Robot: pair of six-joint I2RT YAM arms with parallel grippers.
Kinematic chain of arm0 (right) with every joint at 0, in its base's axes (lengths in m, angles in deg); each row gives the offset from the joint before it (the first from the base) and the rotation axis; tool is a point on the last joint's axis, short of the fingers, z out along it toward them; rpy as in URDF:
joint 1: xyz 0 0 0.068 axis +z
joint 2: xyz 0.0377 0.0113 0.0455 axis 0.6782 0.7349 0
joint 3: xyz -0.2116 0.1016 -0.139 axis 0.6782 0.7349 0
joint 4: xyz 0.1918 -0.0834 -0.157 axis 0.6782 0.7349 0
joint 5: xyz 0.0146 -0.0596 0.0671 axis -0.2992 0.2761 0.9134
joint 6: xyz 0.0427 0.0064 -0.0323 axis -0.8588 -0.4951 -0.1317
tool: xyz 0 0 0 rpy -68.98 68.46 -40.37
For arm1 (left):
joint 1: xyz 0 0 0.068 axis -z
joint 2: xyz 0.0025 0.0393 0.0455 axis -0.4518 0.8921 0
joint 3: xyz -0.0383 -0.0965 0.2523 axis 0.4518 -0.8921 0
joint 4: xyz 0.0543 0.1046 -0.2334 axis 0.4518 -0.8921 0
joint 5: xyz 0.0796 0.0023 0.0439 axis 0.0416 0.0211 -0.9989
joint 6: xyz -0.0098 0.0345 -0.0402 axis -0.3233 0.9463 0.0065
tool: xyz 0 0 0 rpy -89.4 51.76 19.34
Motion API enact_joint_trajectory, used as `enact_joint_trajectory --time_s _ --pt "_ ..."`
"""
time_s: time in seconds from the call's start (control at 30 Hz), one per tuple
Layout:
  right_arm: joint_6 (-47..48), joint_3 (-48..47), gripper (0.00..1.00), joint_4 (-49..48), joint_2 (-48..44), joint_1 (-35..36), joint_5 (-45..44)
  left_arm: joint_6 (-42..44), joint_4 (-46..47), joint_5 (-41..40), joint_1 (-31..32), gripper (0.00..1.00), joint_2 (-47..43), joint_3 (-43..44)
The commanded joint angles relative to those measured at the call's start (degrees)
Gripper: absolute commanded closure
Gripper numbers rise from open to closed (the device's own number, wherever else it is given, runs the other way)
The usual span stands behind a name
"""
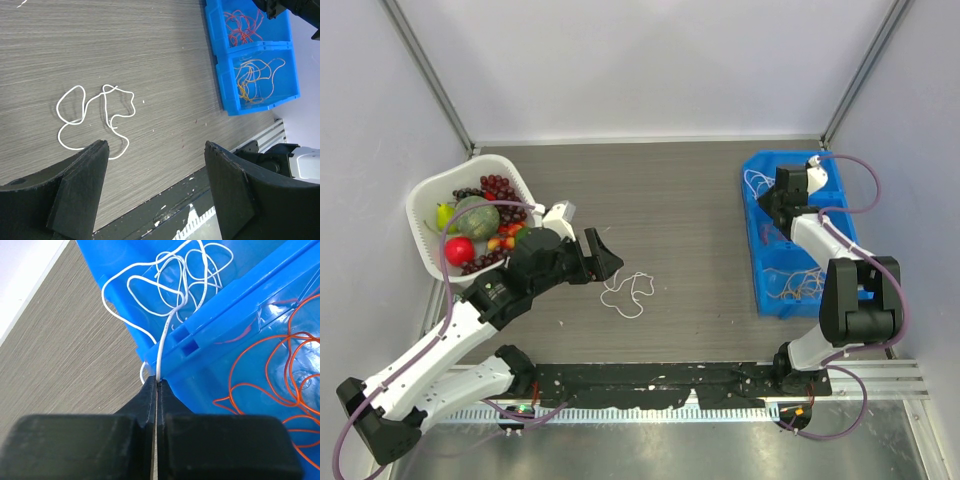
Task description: Untangle the cables
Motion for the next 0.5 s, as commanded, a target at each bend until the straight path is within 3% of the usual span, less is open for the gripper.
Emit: enact_joint_trajectory --time_s 0.0,0.27,0.37,0.43,0.47 --pt "-1.07 -2.76 0.99 -3.16 -4.11 -0.49 -1.49 0.13 1.33 -0.11 -0.14 0.19 -0.79 -0.17" --pt "-0.37 -10.84 0.98 -3.16 -2.19 -2.40 -5.52 -0.23 1.15 0.42 -0.14 0.20 -1.14 -0.26" --pt "2.26 -16.28 0.54 1.22 1.24 -3.82 -6.76 -0.23 0.98 0.07 -0.14 0.20 -1.84 -0.78" --pt "3.40 -22.26 0.51 11.03 4.49 -4.97 -5.62 -0.14 0.89 -0.20 -0.14 0.20 -2.28 -1.48" --pt "3.76 -22.97 0.50 11.51 4.33 -4.62 -5.27 -0.14 0.80 -0.46 -0.14 0.20 -2.37 -1.83"
